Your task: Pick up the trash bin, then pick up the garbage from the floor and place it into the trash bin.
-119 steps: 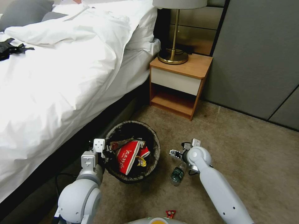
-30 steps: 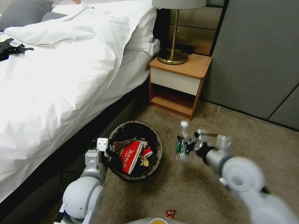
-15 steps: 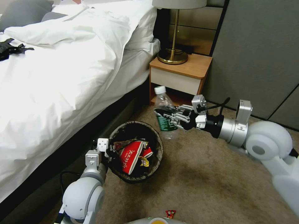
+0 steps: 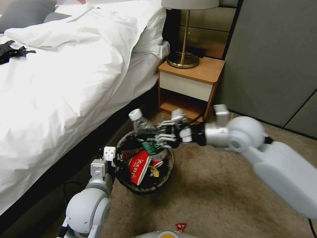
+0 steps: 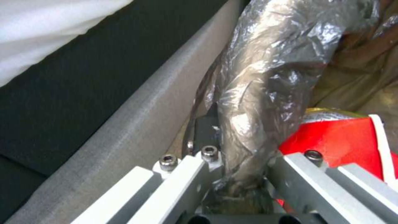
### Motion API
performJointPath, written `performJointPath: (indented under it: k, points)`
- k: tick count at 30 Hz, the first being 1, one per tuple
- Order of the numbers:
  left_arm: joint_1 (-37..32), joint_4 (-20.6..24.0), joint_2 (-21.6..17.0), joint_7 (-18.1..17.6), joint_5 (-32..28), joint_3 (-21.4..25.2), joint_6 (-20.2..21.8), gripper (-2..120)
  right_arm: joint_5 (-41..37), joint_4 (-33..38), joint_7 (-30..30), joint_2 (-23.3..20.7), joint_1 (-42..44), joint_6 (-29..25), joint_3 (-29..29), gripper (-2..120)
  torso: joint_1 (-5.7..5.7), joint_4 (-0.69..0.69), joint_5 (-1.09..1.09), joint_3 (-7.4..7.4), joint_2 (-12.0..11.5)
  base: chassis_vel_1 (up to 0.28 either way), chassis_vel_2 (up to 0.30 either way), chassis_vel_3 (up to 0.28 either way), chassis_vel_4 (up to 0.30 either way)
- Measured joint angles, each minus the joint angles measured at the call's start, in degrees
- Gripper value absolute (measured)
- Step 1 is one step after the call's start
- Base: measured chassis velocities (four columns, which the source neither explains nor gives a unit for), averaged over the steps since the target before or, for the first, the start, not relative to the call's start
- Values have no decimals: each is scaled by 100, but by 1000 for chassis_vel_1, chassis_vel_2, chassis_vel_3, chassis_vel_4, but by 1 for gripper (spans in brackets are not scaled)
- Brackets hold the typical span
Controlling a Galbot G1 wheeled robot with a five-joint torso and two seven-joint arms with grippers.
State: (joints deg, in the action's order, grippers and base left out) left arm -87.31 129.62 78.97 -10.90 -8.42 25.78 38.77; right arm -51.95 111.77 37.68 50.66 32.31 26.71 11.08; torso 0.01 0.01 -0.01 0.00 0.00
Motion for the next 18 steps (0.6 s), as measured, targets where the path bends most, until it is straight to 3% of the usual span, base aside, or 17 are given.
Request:
performJointPath:
  k: [7,17,18]
  points:
    - [-9,0,1,2,0,26,-14,0,269,-548,-53,369,-220,-57,549,22,0,0,0,0,0,0,0,0,0]
    - [4,-17,0,8,-10,34,-30,0,556,-787,-71,460,-174,-179,647,23,-1,-1,1,0,0,0,0,0,0]
    - [6,-27,-2,8,-13,39,-32,0,566,-800,-118,455,-151,-186,647,29,-1,-1,0,0,0,0,0,0,0]
